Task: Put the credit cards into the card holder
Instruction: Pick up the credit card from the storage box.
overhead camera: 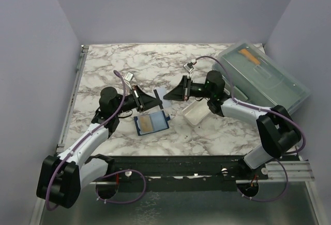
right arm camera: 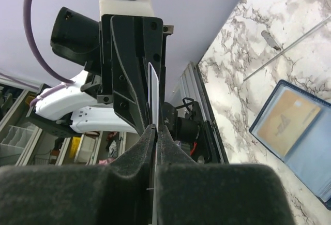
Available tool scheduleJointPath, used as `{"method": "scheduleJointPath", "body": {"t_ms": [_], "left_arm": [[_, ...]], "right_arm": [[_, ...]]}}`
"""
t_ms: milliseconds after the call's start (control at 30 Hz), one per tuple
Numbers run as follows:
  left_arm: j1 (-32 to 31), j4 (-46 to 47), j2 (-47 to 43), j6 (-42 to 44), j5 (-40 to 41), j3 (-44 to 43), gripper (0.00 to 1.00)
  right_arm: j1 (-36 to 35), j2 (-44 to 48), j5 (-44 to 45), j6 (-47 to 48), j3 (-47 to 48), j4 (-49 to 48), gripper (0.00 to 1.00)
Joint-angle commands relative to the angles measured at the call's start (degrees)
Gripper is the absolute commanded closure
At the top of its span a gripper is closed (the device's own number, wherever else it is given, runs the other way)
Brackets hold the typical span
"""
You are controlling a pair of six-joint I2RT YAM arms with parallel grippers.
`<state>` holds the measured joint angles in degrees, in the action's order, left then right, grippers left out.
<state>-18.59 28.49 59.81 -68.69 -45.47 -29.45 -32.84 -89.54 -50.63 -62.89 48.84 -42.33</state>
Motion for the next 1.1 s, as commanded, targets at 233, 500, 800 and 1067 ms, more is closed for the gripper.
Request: {"method": "scheduleJointPath", "body": {"t_ms": [233, 500, 800, 1067], "left_arm": [[1.80, -51.46, -0.25, 28.47, 14.54, -10.65, 1.00], [1.25, -53.23, 7.65, 28.78, 20.76, -9.55, 1.00], [1.12, -46.05, 8.37, 25.78, 19.67, -4.10, 1.00], [0.78, -39.15, 10.08, 23.73, 18.28, 0.32, 1.00]], "right_arm": [[-2.14, -2.98, 15.33, 23.34, 8.12, 37.01, 0.53], [-6.88, -15.71, 17.07, 29.78, 15.20, 44.92, 0.57], [-7.57, -19.79, 20.08, 32.47, 14.28, 48.09, 0.75], [-7.50, -21.77, 26.73, 35.19, 14.27, 50.67, 0.78]]}}
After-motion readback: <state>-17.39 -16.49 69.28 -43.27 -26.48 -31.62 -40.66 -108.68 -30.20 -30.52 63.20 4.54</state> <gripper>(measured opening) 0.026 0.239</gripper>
